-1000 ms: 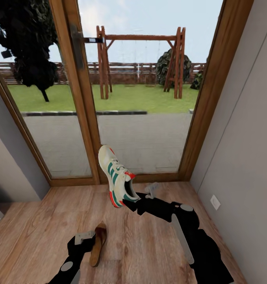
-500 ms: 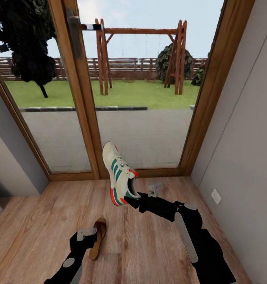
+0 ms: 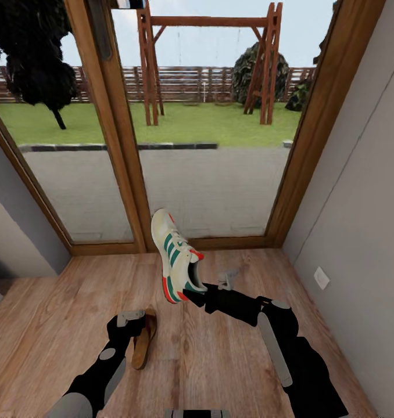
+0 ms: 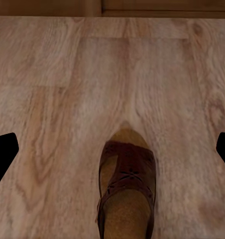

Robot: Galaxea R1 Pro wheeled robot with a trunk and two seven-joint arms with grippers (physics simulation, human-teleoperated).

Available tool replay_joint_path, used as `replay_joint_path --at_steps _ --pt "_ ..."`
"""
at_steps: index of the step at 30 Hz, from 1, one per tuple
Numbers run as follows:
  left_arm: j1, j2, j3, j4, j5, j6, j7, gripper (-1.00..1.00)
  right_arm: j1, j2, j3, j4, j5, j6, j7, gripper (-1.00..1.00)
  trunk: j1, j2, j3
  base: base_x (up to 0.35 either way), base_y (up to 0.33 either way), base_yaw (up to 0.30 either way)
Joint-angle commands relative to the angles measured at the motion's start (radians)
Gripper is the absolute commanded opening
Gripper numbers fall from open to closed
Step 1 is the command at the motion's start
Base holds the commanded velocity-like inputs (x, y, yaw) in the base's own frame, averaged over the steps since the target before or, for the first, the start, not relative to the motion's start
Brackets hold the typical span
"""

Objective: Pick up the two gym shoes and the two sandals from the corridor floor and place them onto the hallstand (shoe rack) in the corridor, making sure they are on the rack and not on the floor. Arrange them so the two gym shoes are next to each other and the two sandals are next to each other.

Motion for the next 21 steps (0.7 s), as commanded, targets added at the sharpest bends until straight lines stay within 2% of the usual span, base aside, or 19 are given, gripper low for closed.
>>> replay_joint_path --at_steps 1,9,21 --pt "-0.005 -0.001 0.004 0.002 -0.001 -0.003 0.000 1.00 -0.001 0.000 -0.001 -0.001 -0.009 0.008 -0.001 -1.00 0.000 -0.001 -0.006 0.000 0.000 0.000" --pt "-0.008 0.003 0.001 0.051 -0.003 -0.018 0.001 1.00 -0.001 0.000 -0.001 -0.011 -0.009 0.008 -0.001 -1.00 0.004 -0.002 -0.043 0.000 0.000 0.000" --pt "-0.006 0.008 0.001 0.063 -0.004 -0.020 0.001 1.00 -0.001 0.000 -0.001 -0.022 -0.009 0.010 -0.001 -1.00 0.009 -0.005 -0.089 0.000 0.000 0.000"
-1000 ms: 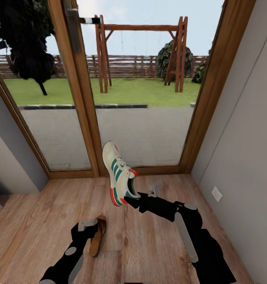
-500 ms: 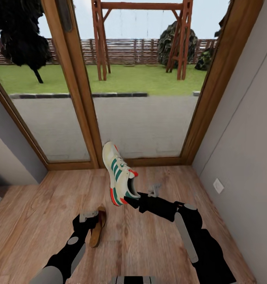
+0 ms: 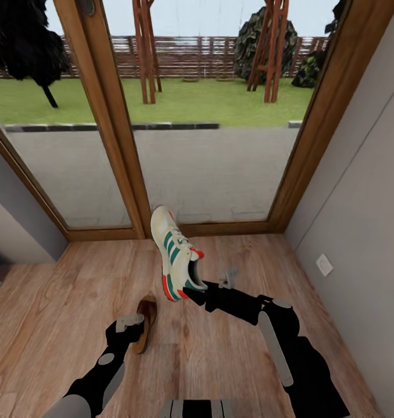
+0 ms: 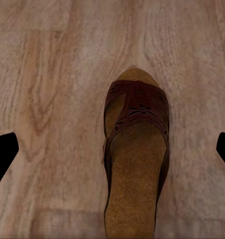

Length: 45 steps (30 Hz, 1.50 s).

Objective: Pick up the two gym shoes and the two sandals from the corridor floor and place them onto the hallstand (shoe rack) in the corridor, making sure they are on the rack and not on the floor. Arrange them so the two gym shoes are next to each other and the two sandals are next to each other.

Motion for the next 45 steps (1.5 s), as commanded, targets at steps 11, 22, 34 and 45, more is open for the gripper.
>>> replay_joint_path --at_steps 11,22,34,45 --pt "0.002 0.002 0.003 0.001 -0.002 -0.003 0.000 1.00 0.000 0.001 0.001 -0.001 -0.008 0.032 0.000 -1.00 0.005 -0.003 -0.050 0.000 0.000 0.000" --pt "0.003 0.002 0.003 0.001 -0.002 -0.003 0.000 1.00 0.000 0.000 0.001 -0.001 -0.008 0.033 0.000 -1.00 0.010 -0.005 -0.110 0.000 0.000 0.000" --pt "0.004 0.002 0.001 0.001 -0.002 -0.003 0.000 1.00 0.000 0.001 0.001 -0.001 -0.008 0.033 0.000 -1.00 0.015 -0.008 -0.175 0.000 0.000 -0.009" --pt "0.007 0.004 0.004 0.001 -0.002 -0.005 0.000 1.00 0.000 0.001 0.001 -0.001 -0.008 0.033 0.000 -1.00 0.018 -0.010 -0.213 0.000 0.000 -0.032"
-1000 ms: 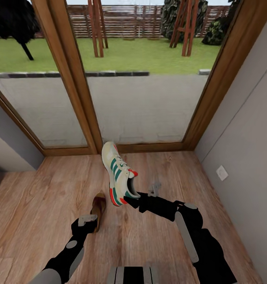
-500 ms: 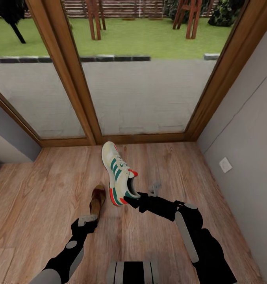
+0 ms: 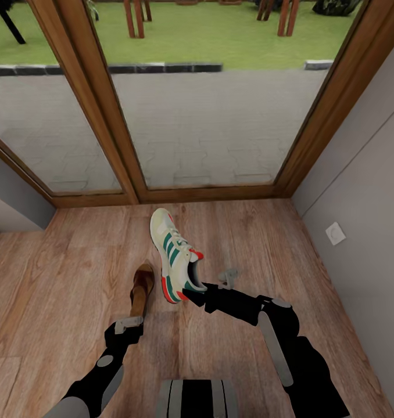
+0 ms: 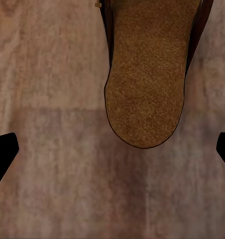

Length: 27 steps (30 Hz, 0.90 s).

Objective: Pick up the two gym shoes and the two sandals from the corridor floor and place them onto the hallstand (shoe rack) in the corridor, making sure they are on the rack and not on the floor. Arrange them so the two gym shoes are next to each other and the two sandals are next to each other.

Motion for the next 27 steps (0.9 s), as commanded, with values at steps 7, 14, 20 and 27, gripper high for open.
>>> replay_joint_path --at_steps 7,14,20,27 --pt "0.000 -0.002 0.003 0.000 -0.002 -0.003 -0.001 1.00 0.000 0.001 -0.002 0.000 -0.006 0.007 -0.001 -1.00 0.000 0.000 -0.002 0.008 0.000 -0.001" --pt "0.000 -0.002 0.003 -0.001 -0.002 -0.003 -0.001 1.00 0.000 0.000 -0.002 0.000 -0.006 0.007 -0.001 -1.00 0.000 0.000 -0.002 0.121 0.000 0.000" --pt "0.000 -0.001 0.003 -0.001 -0.002 -0.003 -0.001 1.00 0.000 0.001 -0.002 0.000 -0.006 0.007 -0.001 -1.00 0.000 0.000 -0.002 0.031 -0.005 0.000" --pt "0.000 -0.002 0.003 -0.001 -0.002 -0.004 -0.001 1.00 0.000 0.000 -0.002 0.000 -0.006 0.007 -0.001 -1.00 0.000 0.000 -0.002 0.131 -0.080 0.000"
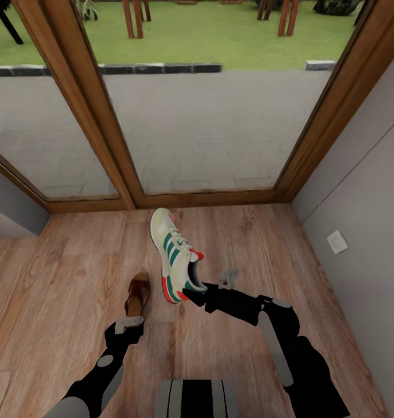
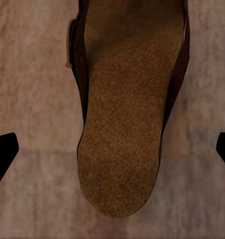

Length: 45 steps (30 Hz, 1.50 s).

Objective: Pick up the two gym shoes and the two sandals from the corridor floor and place them onto the hallstand (shoe rack) in the corridor, making sure they are on the rack and not on the floor. Arrange them so the two gym shoes are next to each other and the two sandals are next to each other.

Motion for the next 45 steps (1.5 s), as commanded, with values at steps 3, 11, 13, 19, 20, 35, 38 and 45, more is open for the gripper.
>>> replay_joint_path --at_steps 3,11,13,19,20,35,38,45 --pt "0.001 0.000 0.004 -0.004 -0.002 -0.007 0.000 1.00 0.000 0.001 -0.001 0.000 -0.005 0.007 -0.001 -1.00 0.000 0.000 -0.001 0.032 -0.018 0.000" --pt "0.002 0.000 0.004 -0.010 -0.002 -0.008 0.000 1.00 0.000 0.000 -0.001 0.000 -0.005 0.007 -0.001 -1.00 0.000 0.000 -0.001 0.006 -0.004 0.000" --pt "0.001 0.000 0.004 -0.011 -0.002 -0.008 0.000 1.00 0.000 0.001 -0.001 0.000 -0.005 0.007 -0.001 -1.00 0.000 0.000 -0.001 0.000 0.000 0.000" --pt "-0.003 0.003 0.007 -0.013 0.000 -0.008 0.000 1.00 0.000 0.001 -0.001 0.000 -0.005 0.007 -0.001 -1.00 0.002 -0.001 -0.020 0.000 0.000 0.000" --pt "-0.004 0.003 0.007 -0.013 0.000 -0.008 -0.001 1.00 0.000 0.001 -0.001 0.000 -0.005 0.007 -0.001 -1.00 0.003 -0.002 -0.024 0.000 0.000 0.000" --pt "-0.010 0.003 0.007 -0.014 0.000 -0.008 0.000 1.00 0.000 0.000 -0.001 0.000 -0.005 0.007 -0.001 -1.00 0.009 -0.005 -0.104 0.000 0.000 0.000" --pt "-0.010 0.003 0.007 -0.015 0.000 -0.008 0.000 1.00 0.000 0.000 -0.002 0.000 -0.005 0.007 -0.001 -1.00 0.011 -0.006 -0.120 0.000 0.000 0.000" --pt "-0.009 0.003 0.007 -0.014 0.000 -0.009 0.000 1.00 0.000 0.000 -0.002 0.000 -0.005 0.007 -0.001 -1.00 0.011 -0.006 -0.131 0.000 0.000 0.000"
